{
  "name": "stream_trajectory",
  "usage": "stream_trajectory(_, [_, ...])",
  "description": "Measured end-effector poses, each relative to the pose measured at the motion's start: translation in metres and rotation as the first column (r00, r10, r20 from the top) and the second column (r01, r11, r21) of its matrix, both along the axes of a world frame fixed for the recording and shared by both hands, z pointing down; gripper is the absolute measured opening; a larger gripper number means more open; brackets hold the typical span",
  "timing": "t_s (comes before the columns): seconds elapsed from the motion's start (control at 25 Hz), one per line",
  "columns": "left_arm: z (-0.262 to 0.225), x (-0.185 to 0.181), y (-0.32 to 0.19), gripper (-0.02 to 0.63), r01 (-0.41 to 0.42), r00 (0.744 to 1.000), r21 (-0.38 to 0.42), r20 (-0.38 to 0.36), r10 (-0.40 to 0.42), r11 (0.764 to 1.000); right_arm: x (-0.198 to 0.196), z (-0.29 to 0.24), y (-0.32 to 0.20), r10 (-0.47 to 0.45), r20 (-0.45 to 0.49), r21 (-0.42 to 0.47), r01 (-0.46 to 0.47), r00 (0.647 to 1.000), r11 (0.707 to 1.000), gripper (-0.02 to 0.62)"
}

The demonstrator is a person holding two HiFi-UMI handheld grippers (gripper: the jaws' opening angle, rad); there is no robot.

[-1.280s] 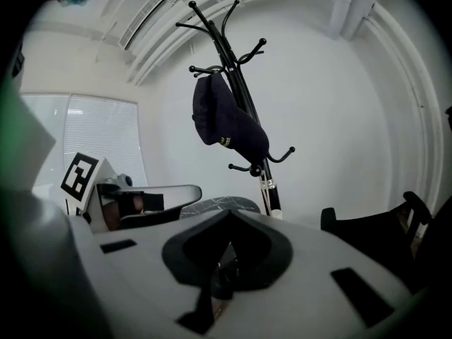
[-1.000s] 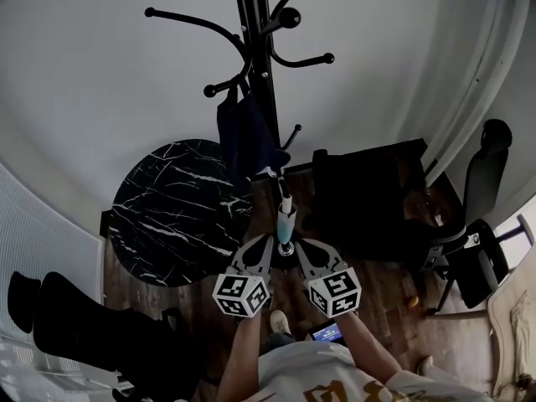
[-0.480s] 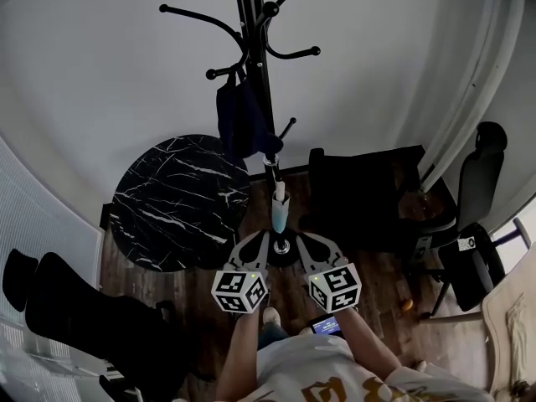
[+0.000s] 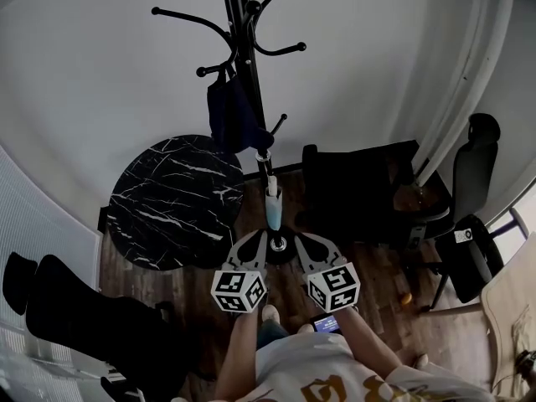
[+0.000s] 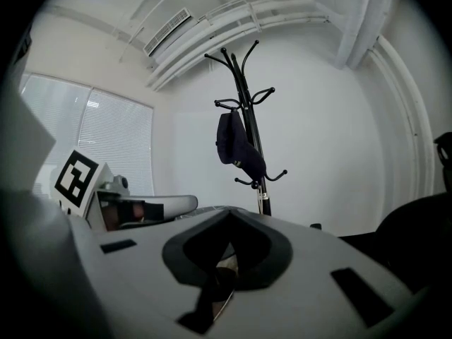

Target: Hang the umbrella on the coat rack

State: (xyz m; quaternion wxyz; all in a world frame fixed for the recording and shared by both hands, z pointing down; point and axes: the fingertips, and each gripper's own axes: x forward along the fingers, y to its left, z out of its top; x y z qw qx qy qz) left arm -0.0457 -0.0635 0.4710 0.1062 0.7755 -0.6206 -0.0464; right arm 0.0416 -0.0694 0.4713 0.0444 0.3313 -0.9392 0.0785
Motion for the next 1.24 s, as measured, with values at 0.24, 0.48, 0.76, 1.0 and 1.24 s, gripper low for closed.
stream_trajectory(0.24, [-0.0016, -0.0011, 0.0021, 0.020, 0.005, 1.000, 0.002, 0.003, -0.005, 1.000, 0.0013, -0.0008, 0.0017, -0.004, 0.007, -0.003, 0.004, 1.000, 1.000, 0.011])
stream_trajectory(0.48, [-0.0032, -0.0010, -0.0002, 0.020, 0.004, 1.000, 0.003, 0.000, -0.004, 1.000, 0.0034, 0.0002, -0.0011, 0.003, 0.011, -0.010, -0.003, 1.000, 1.000, 0.011])
stream_trajectory(0.76, [0.0003, -0.0006, -0.0030, 0.020, 0.003, 1.000, -0.007, 0.002, -0.003, 1.000, 0.0050, 0.0035, -0.0044, 0.006, 0.010, -0.020, -0.006, 1.000, 1.000, 0.011])
stream_trajectory(1.0, [0.0016, -0.0036, -0.0043, 0.020, 0.006, 1.000, -0.006, 0.000, -0.006, 1.000, 0.0031, 0.0053, -0.0060, 0.003, 0.015, -0.026, -0.002, 1.000, 1.000, 0.011])
stream_trajectory(1.24, [0.0011, -0.0051, -0.0067, 0.020, 0.010, 1.000, -0.006, 0.002, -0.010, 1.000, 0.0020, 0.0054, -0.0078, -0.001, 0.036, -0.047, 0.002, 0.999, 0.999, 0.011])
